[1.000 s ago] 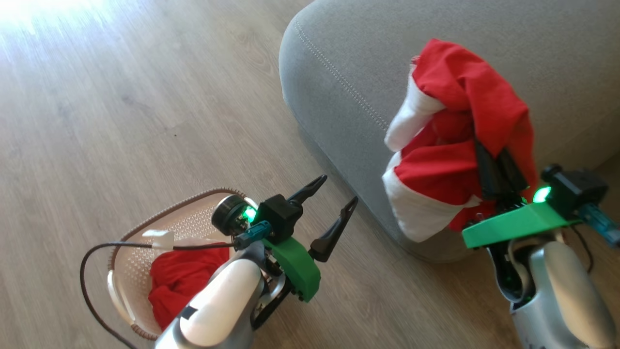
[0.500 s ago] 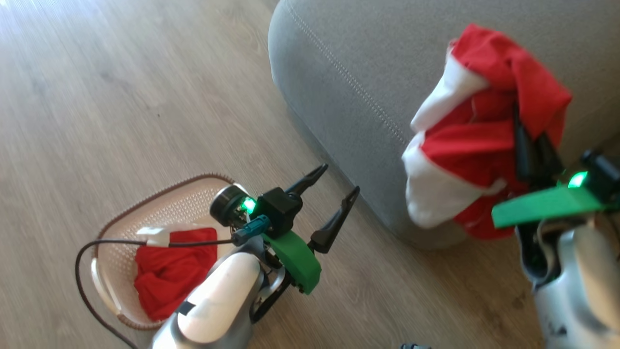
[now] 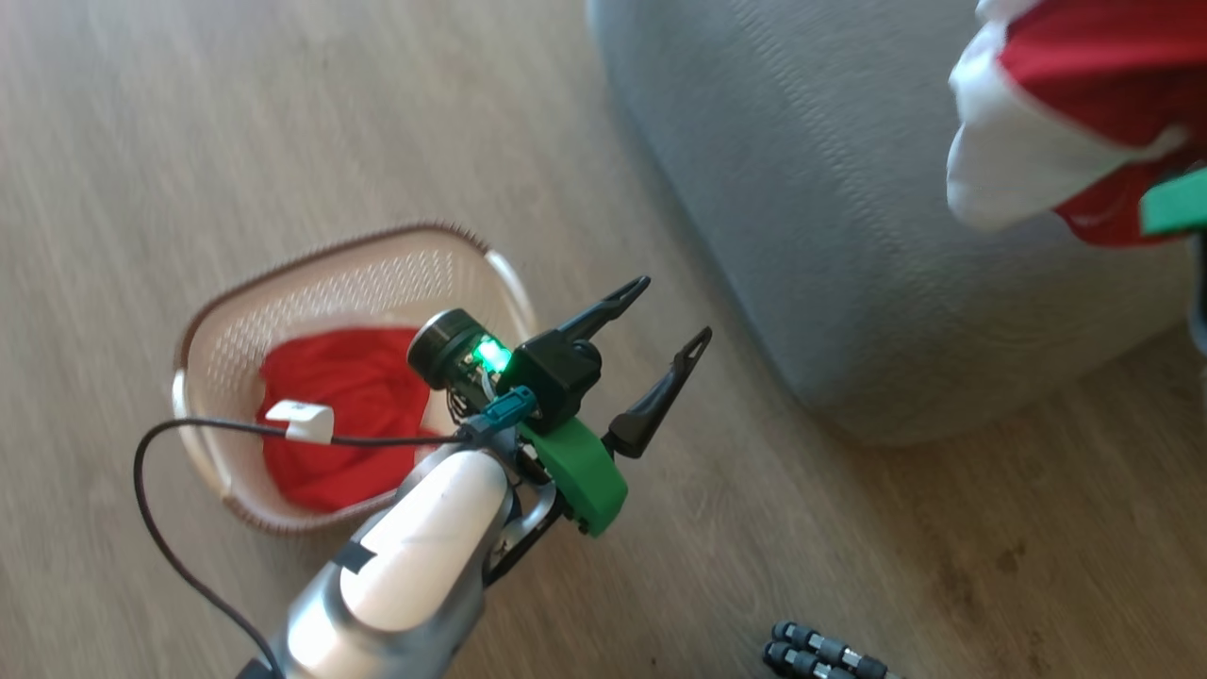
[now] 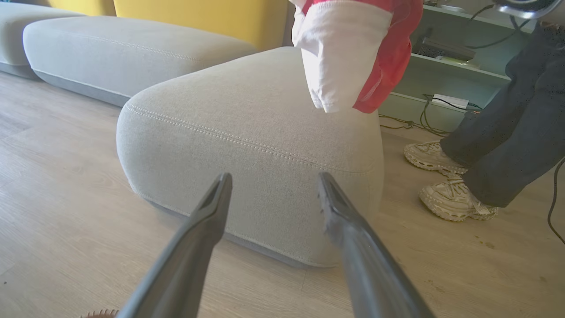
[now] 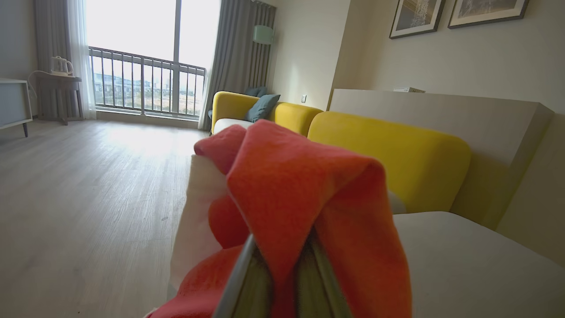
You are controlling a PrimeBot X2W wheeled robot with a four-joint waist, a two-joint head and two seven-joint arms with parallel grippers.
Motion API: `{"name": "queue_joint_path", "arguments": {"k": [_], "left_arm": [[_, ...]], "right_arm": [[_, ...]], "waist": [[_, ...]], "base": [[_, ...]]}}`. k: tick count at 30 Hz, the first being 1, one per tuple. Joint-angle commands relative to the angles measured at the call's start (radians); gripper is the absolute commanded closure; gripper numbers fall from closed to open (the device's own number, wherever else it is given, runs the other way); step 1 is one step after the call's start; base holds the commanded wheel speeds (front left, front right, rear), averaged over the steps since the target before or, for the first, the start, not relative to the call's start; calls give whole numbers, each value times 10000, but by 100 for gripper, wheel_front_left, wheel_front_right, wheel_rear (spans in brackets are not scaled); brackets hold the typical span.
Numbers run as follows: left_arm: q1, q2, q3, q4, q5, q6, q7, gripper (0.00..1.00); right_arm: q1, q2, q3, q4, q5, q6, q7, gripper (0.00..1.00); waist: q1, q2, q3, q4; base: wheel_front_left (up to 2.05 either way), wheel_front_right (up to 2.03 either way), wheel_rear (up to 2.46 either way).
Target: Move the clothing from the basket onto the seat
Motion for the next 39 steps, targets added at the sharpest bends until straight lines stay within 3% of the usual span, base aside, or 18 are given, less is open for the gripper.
{"name": "queue_joint_path", "arguments": {"k": [1, 15, 22, 33, 39], "left_arm": [[-390, 114, 181, -340, 19, -13, -51, 0], [-1220, 389, 25, -691, 295, -13, -51, 0], [-1458, 403, -122, -1140, 415, -13, -51, 0], [-1642, 462, -450, -1702, 608, -13, -51, 0], [-1610, 581, -488, -1695, 577, -13, -51, 0]], "right_arm": [[-613, -424, -15, -114, -120, -2, -65, 100], [-4403, -2864, -1928, 3560, -638, -2, -65, 100], [-5684, -3685, -2979, 5188, -1088, -2, -65, 100], [-5964, -4236, -6078, 7737, -1715, -2, -62, 100], [-5791, -3902, -6985, 9107, -2142, -2, 123, 100]], "waist": [[-1, 0, 657, 563], [-1, 0, 2594, 1949], [-1, 0, 3126, 2399], [-1, 0, 3747, 2811], [-1, 0, 3783, 2790]], "base": [[0, 0, 0], [0, 0, 0], [0, 0, 0], [0, 0, 0], [0, 0, 0]]}}
